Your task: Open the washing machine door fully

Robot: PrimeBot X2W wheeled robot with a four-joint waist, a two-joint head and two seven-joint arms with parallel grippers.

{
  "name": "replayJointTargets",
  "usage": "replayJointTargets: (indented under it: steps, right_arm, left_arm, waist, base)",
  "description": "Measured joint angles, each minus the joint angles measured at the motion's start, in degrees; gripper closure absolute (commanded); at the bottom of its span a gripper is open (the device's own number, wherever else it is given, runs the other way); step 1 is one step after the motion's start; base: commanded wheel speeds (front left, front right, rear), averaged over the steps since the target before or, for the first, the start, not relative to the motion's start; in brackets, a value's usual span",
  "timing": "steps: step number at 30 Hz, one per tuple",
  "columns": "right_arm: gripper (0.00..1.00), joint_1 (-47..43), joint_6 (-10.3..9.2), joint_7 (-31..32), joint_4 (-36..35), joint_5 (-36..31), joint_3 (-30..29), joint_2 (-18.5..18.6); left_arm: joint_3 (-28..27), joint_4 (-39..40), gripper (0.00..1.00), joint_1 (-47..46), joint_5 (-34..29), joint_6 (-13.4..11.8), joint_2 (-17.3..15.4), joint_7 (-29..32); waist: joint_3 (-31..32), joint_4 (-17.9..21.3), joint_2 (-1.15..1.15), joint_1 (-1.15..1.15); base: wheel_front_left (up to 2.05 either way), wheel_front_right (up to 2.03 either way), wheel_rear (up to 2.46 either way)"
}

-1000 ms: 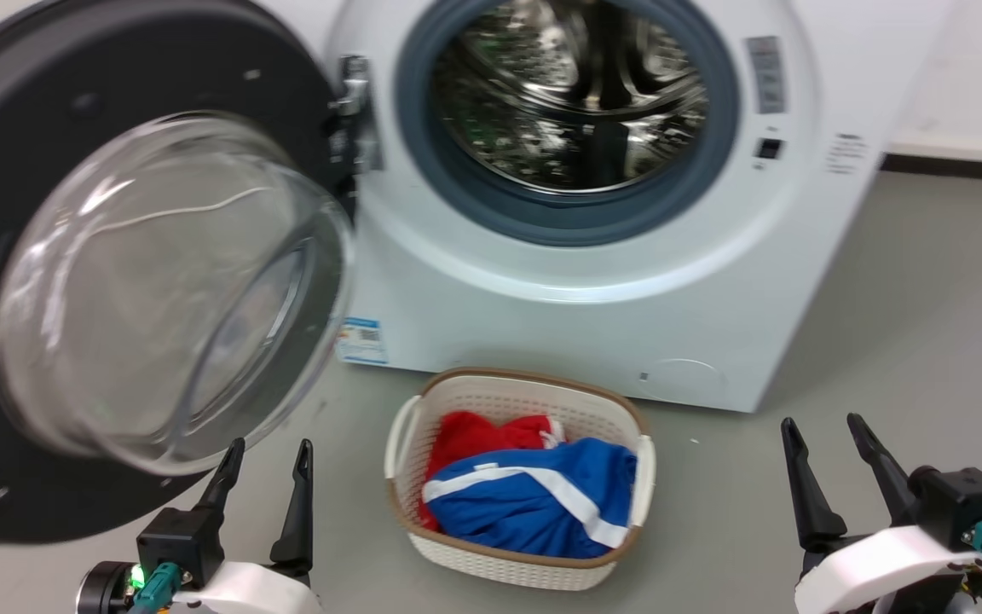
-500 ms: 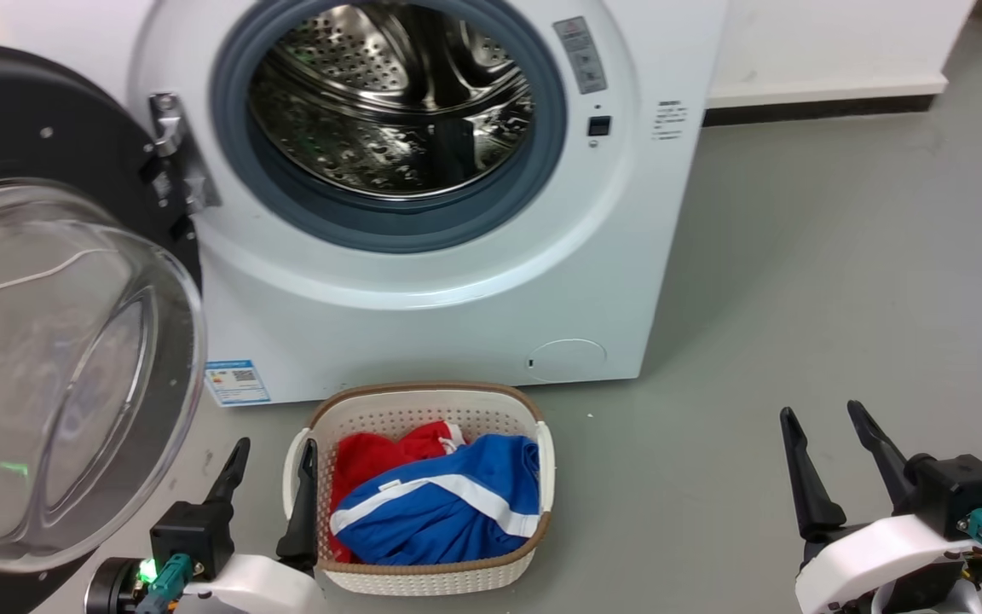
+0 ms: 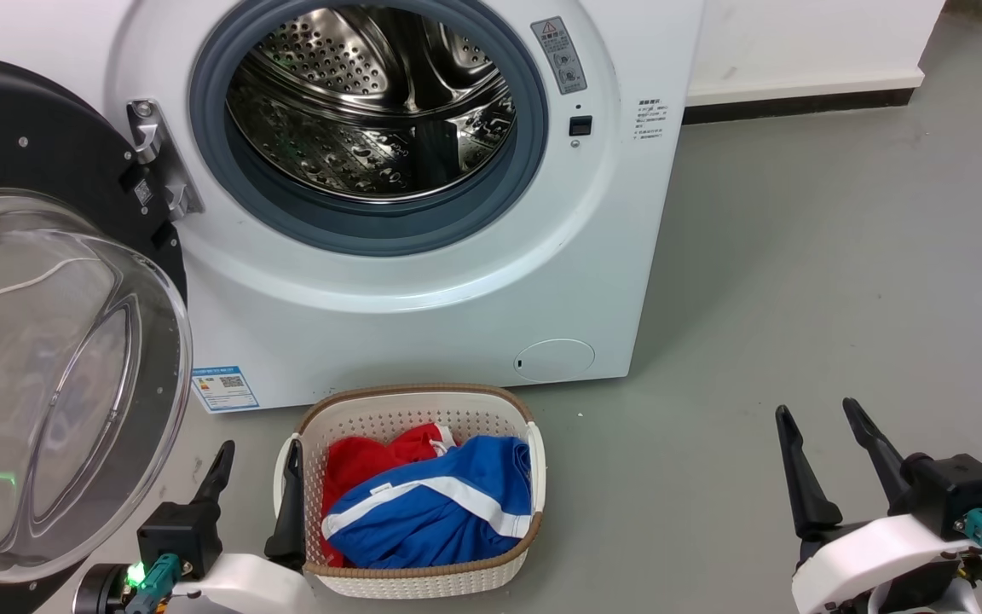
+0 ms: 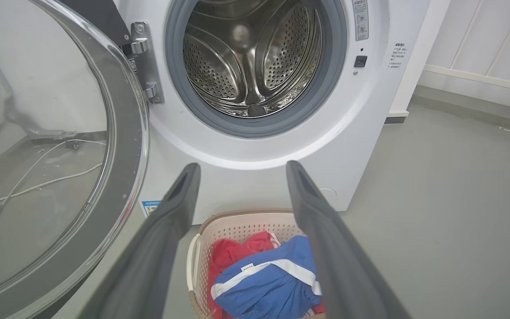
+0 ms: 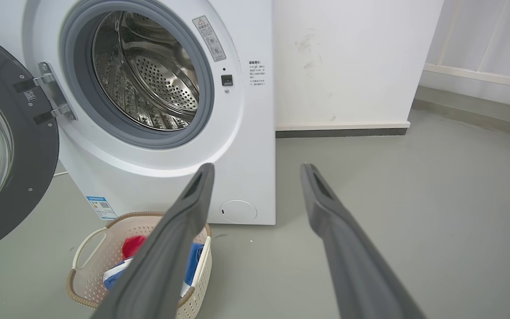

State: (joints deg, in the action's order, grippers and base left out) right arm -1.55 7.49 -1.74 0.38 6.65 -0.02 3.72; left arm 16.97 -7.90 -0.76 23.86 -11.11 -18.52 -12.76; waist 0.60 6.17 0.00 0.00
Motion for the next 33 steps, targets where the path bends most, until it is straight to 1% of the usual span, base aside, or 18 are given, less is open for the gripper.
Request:
replayJointTargets:
  steps: [11, 18, 19, 23, 33]
  right_arm:
    - [0.0, 0.0, 0.0, 0.0, -0.3, 0.0, 0.2, -0.1]
    - [0.0, -0.1, 0.0, 0.0, -0.5, 0.0, 0.1, -0.1]
    - [1.0, -0.2, 0.0, 0.0, -0.4, 0.0, 0.1, -0.1]
    - [1.0, -1.5, 0.0, 0.1, 1.5, 0.8, 0.2, -0.2]
    - [1.0, -1.0, 0.0, 0.9, 3.1, 12.3, -0.4, -0.2]
  left_arm:
    - [0.2, 0.5, 0.0, 0.6, 0.1, -0.8, 0.0, -0.1]
    - [0.4, 0.6, 0.0, 0.6, 0.1, -0.8, -0.4, -0.1]
    - [0.4, 0.5, 1.0, 0.6, 0.1, -0.9, -0.4, -0.1]
    - [0.8, -1.0, 1.0, 1.7, 0.6, -0.7, 0.7, 0.1]
    - [-2.0, -1.7, 1.0, 1.6, 10.0, 1.6, 2.4, 2.6]
  waist:
    - [0.0, -0.9, 0.0, 0.0]
    - [0.1, -0.9, 0.0, 0.0]
    - [0.2, -0.9, 0.0, 0.0]
    - [0.2, -1.0, 0.0, 0.0]
    - [0.1, -1.4, 0.0, 0.0]
  base:
    - [0.0, 0.0, 0.0]
    - [0.0, 0.0, 0.0]
    - [0.0, 0.0, 0.0]
    - [0.0, 0.0, 0.0]
    - [0.0, 0.0, 0.0]
